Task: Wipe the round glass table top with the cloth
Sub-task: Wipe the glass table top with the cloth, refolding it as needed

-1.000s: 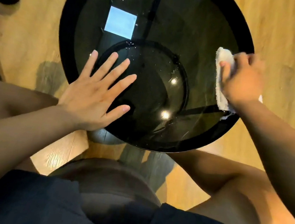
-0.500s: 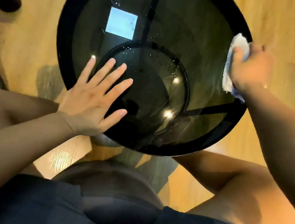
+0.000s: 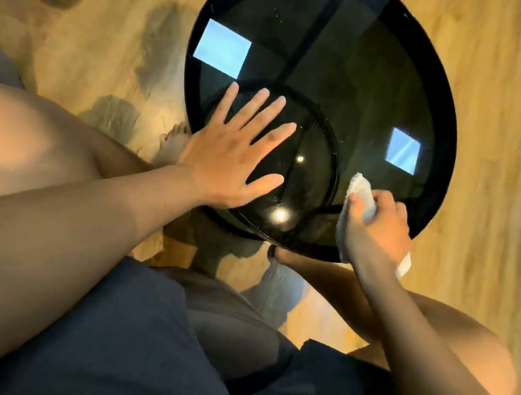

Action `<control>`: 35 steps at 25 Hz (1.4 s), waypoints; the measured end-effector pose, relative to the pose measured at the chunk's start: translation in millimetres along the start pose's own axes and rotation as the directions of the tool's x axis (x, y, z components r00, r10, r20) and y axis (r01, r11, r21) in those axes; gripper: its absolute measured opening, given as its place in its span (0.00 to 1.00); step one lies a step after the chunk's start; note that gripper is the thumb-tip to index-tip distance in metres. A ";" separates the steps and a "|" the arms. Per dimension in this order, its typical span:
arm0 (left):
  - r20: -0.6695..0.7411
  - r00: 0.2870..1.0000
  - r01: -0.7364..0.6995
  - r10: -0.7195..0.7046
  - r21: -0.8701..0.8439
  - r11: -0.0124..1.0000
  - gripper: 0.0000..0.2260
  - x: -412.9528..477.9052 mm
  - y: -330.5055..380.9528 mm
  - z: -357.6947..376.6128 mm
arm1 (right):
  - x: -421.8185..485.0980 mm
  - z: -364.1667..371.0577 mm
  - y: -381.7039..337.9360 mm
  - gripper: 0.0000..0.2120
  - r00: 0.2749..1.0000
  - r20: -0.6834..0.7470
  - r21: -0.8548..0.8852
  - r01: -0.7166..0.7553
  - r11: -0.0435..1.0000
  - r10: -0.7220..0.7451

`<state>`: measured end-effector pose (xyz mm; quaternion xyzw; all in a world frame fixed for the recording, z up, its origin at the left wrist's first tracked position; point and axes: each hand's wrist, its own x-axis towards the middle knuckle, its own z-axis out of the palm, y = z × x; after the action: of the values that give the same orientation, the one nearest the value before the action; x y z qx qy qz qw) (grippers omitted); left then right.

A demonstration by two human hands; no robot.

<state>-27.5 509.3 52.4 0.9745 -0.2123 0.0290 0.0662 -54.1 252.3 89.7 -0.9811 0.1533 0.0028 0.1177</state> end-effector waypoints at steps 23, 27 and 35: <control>-0.039 0.952 0.300 -0.305 -0.098 0.949 0.31 5.4 -14.1 -1.3 | 74.0 -19.4 62.0 0.19 0.997 -0.050 -0.102 -0.060 0.993 0.055; -0.074 0.956 0.271 -0.283 -0.138 0.952 0.28 5.4 -17.5 2.1 | 30.8 5.3 -9.6 0.17 0.997 -0.047 -0.036 0.063 0.997 -0.065; -0.198 0.897 0.271 -0.396 -0.462 0.845 0.25 7.4 -26.9 6.1 | -15.7 53.0 -160.7 0.10 0.882 0.053 0.216 0.448 0.867 -0.469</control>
<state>-9.4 529.6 43.8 0.9440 -0.0270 0.1107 0.3095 -19.0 418.0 75.8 -0.9713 -0.0910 0.0103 0.2194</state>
